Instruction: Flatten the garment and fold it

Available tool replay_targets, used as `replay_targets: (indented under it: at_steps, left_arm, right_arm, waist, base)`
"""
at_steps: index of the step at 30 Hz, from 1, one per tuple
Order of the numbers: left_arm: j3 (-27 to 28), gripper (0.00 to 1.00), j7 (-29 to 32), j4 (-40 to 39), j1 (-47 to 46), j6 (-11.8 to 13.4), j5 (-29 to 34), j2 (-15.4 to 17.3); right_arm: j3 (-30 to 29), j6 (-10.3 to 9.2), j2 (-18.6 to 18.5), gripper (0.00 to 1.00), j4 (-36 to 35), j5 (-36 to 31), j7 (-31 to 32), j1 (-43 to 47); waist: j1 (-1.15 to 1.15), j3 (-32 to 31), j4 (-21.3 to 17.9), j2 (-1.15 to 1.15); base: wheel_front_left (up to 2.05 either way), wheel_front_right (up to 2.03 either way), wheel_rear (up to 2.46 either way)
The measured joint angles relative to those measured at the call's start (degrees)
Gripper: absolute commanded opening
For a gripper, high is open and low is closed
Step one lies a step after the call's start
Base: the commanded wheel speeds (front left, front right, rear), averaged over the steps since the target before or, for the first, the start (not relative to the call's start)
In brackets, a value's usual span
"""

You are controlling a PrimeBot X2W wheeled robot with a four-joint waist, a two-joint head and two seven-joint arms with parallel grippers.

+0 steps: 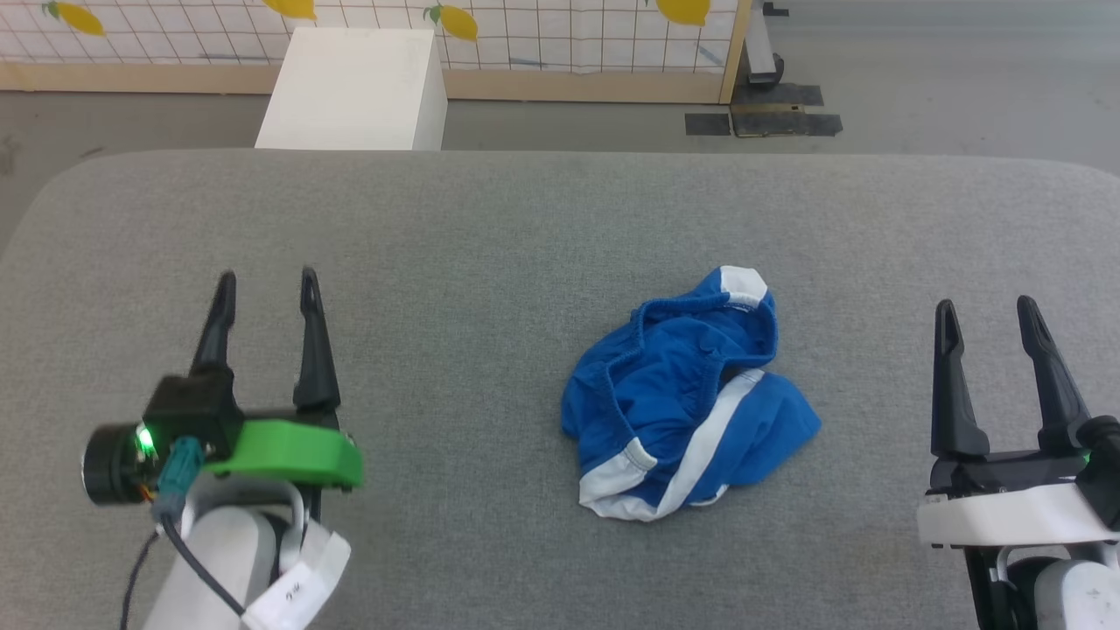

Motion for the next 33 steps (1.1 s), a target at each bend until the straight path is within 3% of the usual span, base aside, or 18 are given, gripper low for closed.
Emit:
replay_targets:
  at_steps: [12, 15, 33]
  left_arm:
    - [7.24, 1.0, 0.0, 0.51, 7.79, -8.34, 6.59, -7.3]
    - [7.22, 1.0, -0.01, 1.14, 8.79, -8.93, 9.95, -7.69]
    - [10.92, 1.0, 0.0, 2.19, 9.09, -11.9, 11.05, -11.16]
  right_arm:
    - [0.1, 0.0, 0.01, 1.0, 1.2, 0.11, 0.0, 1.88]
    - [0.23, 0.0, 0.0, 1.0, 1.59, 0.1, 0.01, 2.2]
    - [0.63, 0.0, 0.0, 1.0, 2.64, 0.09, 0.01, 2.99]
  waist:
    - [0.0, -2.01, 0.52, 0.0]
    - [0.0, -2.47, 0.66, 0.0]
    - [0.0, -2.47, 1.36, 0.0]
  base:
    - [0.0, 0.0, 0.0]
    - [0.0, 0.0, 0.0]
    - [0.0, 0.0, 0.0]
